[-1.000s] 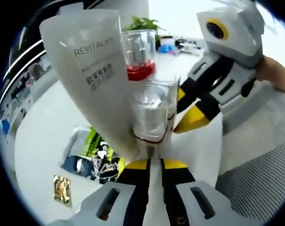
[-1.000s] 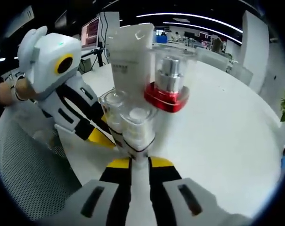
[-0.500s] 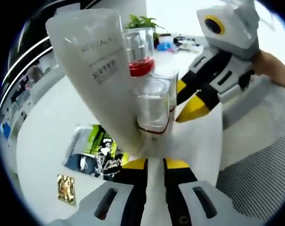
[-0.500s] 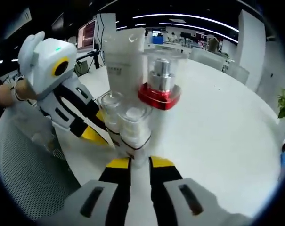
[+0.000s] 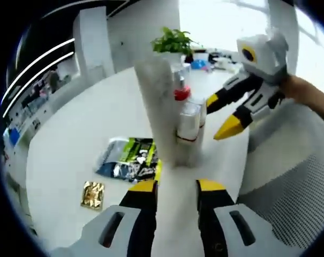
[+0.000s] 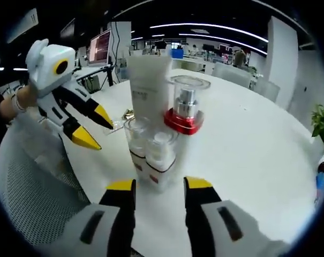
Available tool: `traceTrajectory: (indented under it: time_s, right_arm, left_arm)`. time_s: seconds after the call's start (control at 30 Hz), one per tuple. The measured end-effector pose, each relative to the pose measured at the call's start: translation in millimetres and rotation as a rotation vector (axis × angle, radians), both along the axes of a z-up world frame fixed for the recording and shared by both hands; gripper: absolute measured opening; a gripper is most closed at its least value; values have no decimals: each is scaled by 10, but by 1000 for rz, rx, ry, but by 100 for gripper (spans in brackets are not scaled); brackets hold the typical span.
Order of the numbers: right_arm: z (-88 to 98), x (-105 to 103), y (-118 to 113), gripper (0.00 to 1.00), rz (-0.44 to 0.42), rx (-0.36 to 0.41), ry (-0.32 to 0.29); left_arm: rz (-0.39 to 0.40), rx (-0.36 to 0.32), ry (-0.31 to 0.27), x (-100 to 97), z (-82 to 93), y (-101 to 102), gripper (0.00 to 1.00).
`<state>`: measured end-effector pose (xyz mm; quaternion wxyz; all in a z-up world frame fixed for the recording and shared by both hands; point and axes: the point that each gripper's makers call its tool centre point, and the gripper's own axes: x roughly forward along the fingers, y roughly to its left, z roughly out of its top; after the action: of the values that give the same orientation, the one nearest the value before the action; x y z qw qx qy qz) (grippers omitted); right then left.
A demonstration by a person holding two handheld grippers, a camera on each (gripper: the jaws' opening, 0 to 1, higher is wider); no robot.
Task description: Arrange the skincare products in the storage area until every visible bottle or jar stands upright without overlapping.
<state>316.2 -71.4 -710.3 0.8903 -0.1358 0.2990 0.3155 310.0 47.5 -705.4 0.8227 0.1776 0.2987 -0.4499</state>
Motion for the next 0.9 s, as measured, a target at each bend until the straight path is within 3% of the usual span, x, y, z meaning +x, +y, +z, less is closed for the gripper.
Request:
traceTrajectory:
  time_s: [0.23, 0.53, 0.9]
  right_arm:
    - [141, -120, -71, 52, -34, 23, -14]
    - [346, -230, -102, 61, -86, 88, -26]
    - [387, -361, -101, 76, -82, 114, -32]
  left_arm:
    - [54, -8, -13, -81, 106, 293, 34]
    - [176, -80, -50, -106, 305, 631, 49]
    - [275, -150, -58, -217, 394, 904, 59]
